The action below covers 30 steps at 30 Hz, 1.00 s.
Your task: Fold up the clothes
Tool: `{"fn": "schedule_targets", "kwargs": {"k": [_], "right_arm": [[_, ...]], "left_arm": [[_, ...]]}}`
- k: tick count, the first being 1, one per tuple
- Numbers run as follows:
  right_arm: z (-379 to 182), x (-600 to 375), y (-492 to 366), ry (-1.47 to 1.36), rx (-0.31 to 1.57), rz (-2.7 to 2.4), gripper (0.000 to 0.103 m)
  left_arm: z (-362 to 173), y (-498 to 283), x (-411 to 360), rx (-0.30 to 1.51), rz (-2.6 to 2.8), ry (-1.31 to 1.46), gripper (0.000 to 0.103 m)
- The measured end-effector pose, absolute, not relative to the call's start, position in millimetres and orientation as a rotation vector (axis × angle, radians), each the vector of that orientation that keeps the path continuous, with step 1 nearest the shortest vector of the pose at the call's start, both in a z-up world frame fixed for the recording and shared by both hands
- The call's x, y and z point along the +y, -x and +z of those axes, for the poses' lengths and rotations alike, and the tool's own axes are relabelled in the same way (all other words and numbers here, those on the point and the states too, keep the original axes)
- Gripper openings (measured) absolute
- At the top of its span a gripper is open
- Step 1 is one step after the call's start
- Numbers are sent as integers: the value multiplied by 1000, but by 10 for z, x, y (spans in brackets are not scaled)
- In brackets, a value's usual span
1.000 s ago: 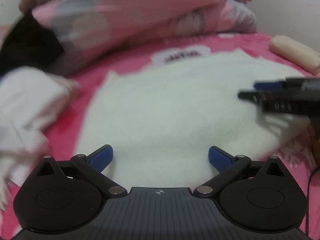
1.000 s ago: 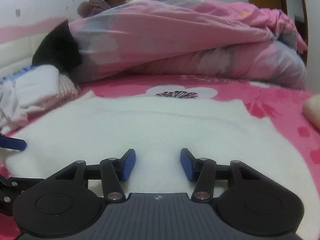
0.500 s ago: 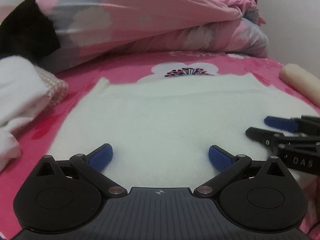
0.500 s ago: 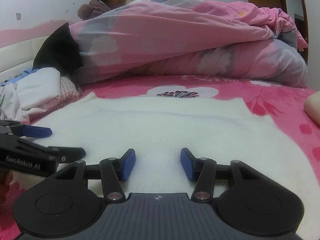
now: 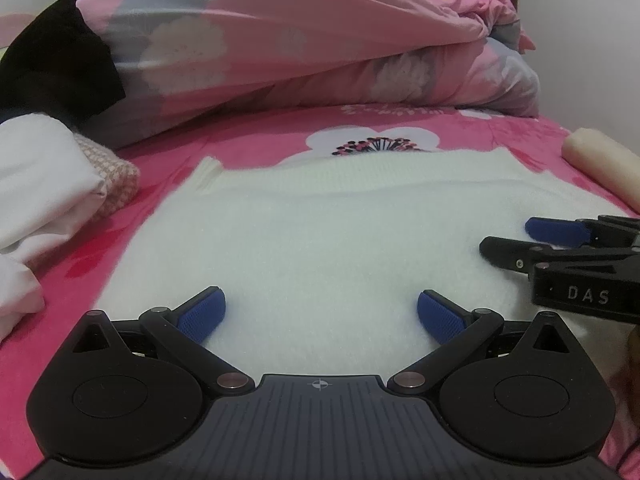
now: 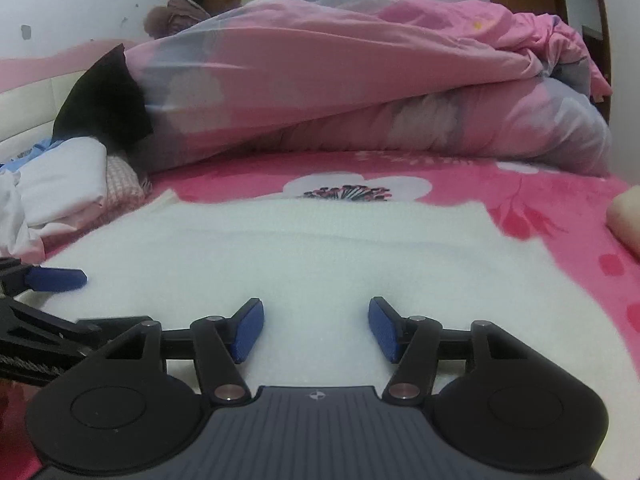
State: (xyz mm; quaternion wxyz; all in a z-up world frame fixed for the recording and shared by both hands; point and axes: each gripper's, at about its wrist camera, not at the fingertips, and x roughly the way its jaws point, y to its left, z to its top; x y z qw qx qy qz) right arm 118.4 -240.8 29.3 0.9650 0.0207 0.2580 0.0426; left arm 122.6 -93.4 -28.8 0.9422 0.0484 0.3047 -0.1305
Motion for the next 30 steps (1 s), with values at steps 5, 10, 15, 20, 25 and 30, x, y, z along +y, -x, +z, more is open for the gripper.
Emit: {"fn": "schedule_targets", "kwargs": {"k": [5, 10, 15, 20, 25, 30], "right_arm": [[278, -2412, -1188, -42, 521, 87, 61], [276, -2403, -1177, -43, 519, 87, 61], [273, -2401, -1171, -44, 517, 87, 62], [277, -2402, -1172, -44, 517, 87, 62], [279, -2401, -1169, -44, 516, 87, 62], [283, -2398, -1169, -45, 516, 86, 62]], "left_arm": [[-283, -1230, -941, 623, -265, -99, 103], [-286, -1234, -935, 623, -267, -100, 103], [-286, -1232, -934, 622, -266, -100, 103], [-291, -1228, -931, 621, -266, -100, 103], [-294, -1232, -925, 621, -266, -99, 103], [-296, -1223, -933, 621, -264, -98, 103]]}}
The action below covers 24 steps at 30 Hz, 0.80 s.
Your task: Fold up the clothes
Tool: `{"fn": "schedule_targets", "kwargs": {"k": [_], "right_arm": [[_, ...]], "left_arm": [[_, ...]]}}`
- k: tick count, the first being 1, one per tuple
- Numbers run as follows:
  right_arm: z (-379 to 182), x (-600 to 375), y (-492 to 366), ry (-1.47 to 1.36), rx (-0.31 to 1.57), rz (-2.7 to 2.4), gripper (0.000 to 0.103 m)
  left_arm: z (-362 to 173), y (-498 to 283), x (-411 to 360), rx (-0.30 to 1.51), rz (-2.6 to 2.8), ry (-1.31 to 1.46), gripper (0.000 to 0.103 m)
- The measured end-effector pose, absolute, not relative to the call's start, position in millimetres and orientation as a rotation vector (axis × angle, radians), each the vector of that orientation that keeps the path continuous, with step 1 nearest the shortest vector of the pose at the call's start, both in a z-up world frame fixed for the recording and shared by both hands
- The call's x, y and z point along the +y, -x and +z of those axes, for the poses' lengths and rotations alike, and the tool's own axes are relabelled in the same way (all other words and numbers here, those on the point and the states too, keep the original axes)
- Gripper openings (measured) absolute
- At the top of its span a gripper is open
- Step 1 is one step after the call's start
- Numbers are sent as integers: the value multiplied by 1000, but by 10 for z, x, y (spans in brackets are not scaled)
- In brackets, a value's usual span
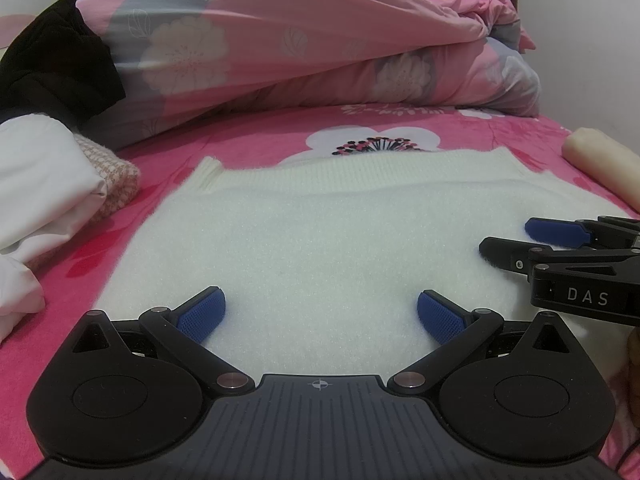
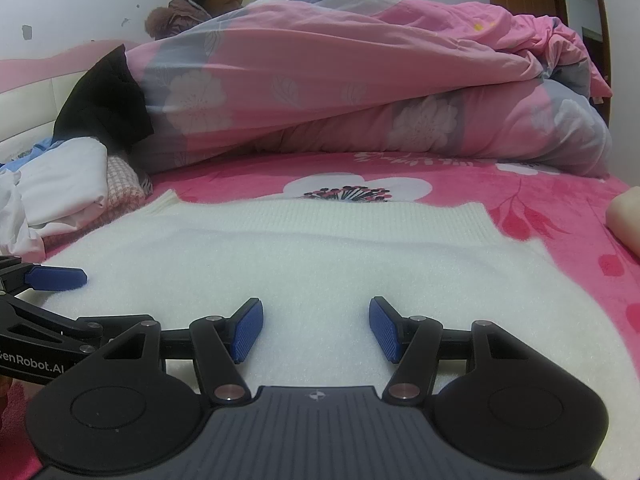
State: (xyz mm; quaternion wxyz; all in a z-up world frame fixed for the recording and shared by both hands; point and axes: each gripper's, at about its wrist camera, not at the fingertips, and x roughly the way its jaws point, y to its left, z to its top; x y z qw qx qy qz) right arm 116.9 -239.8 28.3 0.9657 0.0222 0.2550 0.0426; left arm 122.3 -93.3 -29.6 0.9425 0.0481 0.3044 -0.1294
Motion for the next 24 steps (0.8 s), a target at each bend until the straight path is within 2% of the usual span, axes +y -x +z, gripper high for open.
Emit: {"fn": "schedule_targets", "kwargs": {"k": [24], "right_arm": [[288, -2400, -1163, -46, 513, 87, 61]], "left_arm": [[-276, -1247, -929, 639, -267, -103, 103]]}}
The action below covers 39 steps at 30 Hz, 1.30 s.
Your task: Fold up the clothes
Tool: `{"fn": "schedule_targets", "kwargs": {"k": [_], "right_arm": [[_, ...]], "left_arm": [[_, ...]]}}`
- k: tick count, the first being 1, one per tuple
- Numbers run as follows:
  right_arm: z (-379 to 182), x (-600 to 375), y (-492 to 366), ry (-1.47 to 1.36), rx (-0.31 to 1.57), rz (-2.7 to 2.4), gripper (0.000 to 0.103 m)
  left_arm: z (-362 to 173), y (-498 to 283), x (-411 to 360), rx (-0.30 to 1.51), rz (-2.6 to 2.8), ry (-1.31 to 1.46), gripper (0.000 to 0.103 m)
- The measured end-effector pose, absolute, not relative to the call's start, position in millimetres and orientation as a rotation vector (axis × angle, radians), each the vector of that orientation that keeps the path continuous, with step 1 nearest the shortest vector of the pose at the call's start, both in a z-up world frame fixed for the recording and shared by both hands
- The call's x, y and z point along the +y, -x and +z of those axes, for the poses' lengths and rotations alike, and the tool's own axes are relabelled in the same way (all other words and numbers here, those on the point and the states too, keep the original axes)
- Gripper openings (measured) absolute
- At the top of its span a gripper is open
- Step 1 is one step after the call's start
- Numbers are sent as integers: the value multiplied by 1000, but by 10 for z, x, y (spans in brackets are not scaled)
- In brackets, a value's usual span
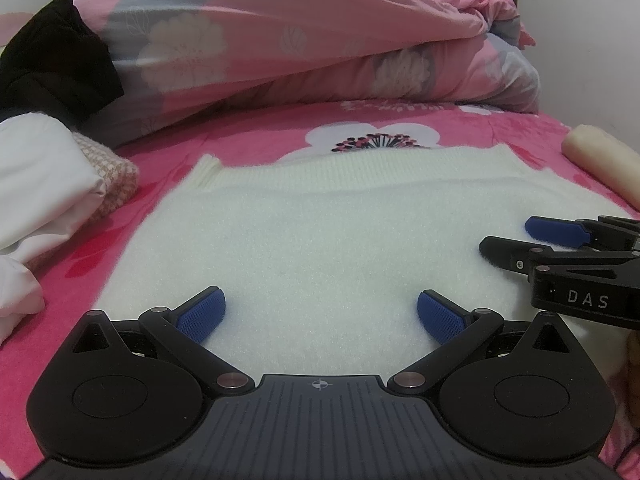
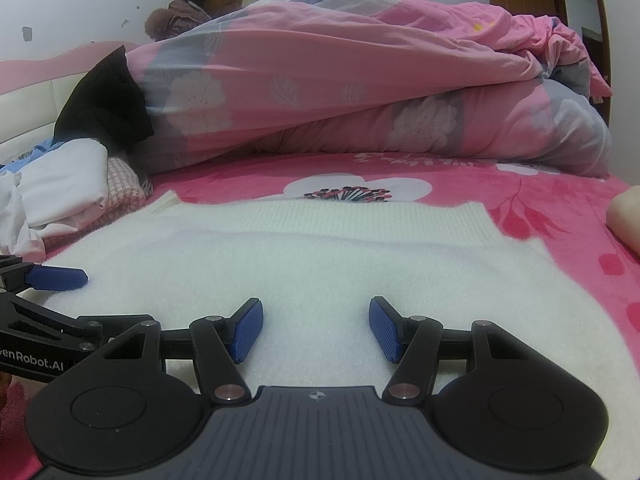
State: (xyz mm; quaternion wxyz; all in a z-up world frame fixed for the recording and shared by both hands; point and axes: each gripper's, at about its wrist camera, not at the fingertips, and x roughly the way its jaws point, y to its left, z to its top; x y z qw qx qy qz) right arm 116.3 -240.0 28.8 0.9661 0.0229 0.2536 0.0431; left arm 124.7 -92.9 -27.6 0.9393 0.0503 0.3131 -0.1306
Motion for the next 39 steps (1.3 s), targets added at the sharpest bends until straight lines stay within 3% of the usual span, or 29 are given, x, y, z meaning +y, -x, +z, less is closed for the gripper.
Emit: {"fn": "schedule_targets", "kwargs": {"k": [11, 24, 33, 39], "right_arm": [[280, -2407, -1157, -50, 510, 88, 62], [262, -2449, -1144, -83, 497, 99, 62], [265, -2444, -1163, -85, 506, 97, 62], [263, -2446, -1165, -82, 508, 96, 62]], "left_arm": [[-191, -1282, -951, 667, -288, -154, 103], [330, -1159, -588, 616, -186, -278, 103], [-72, -1505, -510, 716, -266, -125, 102], [-165, -1467, -511, 681, -276, -126, 103]]}}
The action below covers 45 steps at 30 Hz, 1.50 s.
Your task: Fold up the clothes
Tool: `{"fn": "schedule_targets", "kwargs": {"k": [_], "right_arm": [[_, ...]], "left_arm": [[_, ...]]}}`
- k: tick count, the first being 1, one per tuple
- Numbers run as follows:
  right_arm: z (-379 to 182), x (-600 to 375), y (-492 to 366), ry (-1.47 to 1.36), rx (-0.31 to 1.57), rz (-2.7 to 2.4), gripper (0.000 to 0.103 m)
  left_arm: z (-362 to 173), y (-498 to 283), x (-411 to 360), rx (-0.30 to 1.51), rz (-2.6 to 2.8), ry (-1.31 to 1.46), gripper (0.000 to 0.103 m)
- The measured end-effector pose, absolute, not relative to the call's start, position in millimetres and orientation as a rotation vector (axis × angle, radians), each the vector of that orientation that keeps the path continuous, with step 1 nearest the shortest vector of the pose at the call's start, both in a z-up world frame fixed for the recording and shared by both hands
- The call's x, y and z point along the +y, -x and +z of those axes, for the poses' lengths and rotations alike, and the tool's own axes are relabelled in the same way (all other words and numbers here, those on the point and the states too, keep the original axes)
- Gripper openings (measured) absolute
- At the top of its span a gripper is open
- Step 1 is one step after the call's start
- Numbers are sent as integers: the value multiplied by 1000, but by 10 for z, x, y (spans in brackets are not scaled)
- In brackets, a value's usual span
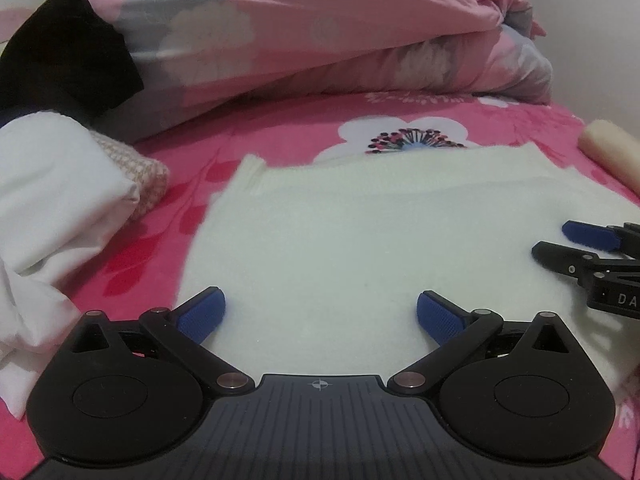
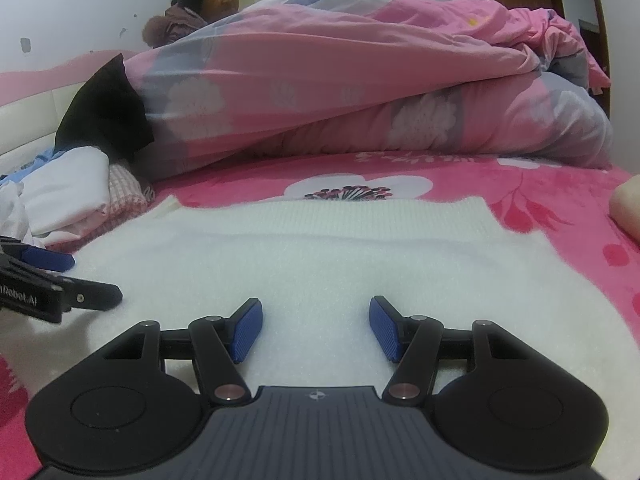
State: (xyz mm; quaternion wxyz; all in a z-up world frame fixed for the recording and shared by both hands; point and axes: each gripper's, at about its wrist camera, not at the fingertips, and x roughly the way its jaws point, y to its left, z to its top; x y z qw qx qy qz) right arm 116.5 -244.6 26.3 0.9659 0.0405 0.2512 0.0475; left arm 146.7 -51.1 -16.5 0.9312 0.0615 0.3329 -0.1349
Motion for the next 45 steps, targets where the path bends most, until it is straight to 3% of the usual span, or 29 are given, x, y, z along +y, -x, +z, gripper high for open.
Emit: {"fn": "schedule_targets", "kwargs": {"k": [26, 34, 41, 45], "right_arm": [[274, -2421, -1164, -63, 512, 85, 63], [458, -2297, -1217, -27, 590, 19, 64], [540, -2299, -1102, -13, 530, -111, 64], [344, -2394, -1086, -24, 538, -125, 67]], "left_arm": [[-125, -1472, -559, 732, -189, -111, 103], [-125, -1477, -611, 740, -156, -115, 103], [-117, -1478, -613, 752, -149, -110, 103], [-118, -1476, -622, 758, -140, -110, 103]]}}
